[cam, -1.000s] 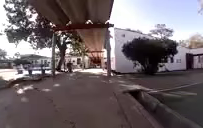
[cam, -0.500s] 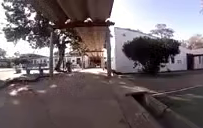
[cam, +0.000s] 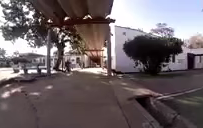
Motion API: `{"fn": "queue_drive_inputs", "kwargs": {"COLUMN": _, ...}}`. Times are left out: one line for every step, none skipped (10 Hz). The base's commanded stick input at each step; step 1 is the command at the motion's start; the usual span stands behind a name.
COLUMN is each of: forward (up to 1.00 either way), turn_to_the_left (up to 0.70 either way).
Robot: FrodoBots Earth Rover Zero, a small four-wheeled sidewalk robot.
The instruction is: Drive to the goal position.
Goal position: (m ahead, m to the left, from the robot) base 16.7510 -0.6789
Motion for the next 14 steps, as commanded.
{"fn": "queue_drive_inputs", "kwargs": {"forward": 0.50, "turn_to_the_left": 0.00}}
{"fn": "queue_drive_inputs", "kwargs": {"forward": 0.50, "turn_to_the_left": 0.00}}
{"fn": "queue_drive_inputs", "kwargs": {"forward": 0.50, "turn_to_the_left": 0.00}}
{"fn": "queue_drive_inputs", "kwargs": {"forward": 0.50, "turn_to_the_left": 0.00}}
{"fn": "queue_drive_inputs", "kwargs": {"forward": 0.50, "turn_to_the_left": 0.00}}
{"fn": "queue_drive_inputs", "kwargs": {"forward": 0.50, "turn_to_the_left": 0.00}}
{"fn": "queue_drive_inputs", "kwargs": {"forward": 0.50, "turn_to_the_left": 0.00}}
{"fn": "queue_drive_inputs", "kwargs": {"forward": 0.50, "turn_to_the_left": 0.00}}
{"fn": "queue_drive_inputs", "kwargs": {"forward": 0.50, "turn_to_the_left": 0.00}}
{"fn": "queue_drive_inputs", "kwargs": {"forward": 0.50, "turn_to_the_left": 0.00}}
{"fn": "queue_drive_inputs", "kwargs": {"forward": 0.50, "turn_to_the_left": 0.00}}
{"fn": "queue_drive_inputs", "kwargs": {"forward": 0.50, "turn_to_the_left": 0.00}}
{"fn": "queue_drive_inputs", "kwargs": {"forward": 0.50, "turn_to_the_left": 0.00}}
{"fn": "queue_drive_inputs", "kwargs": {"forward": 0.50, "turn_to_the_left": 0.00}}
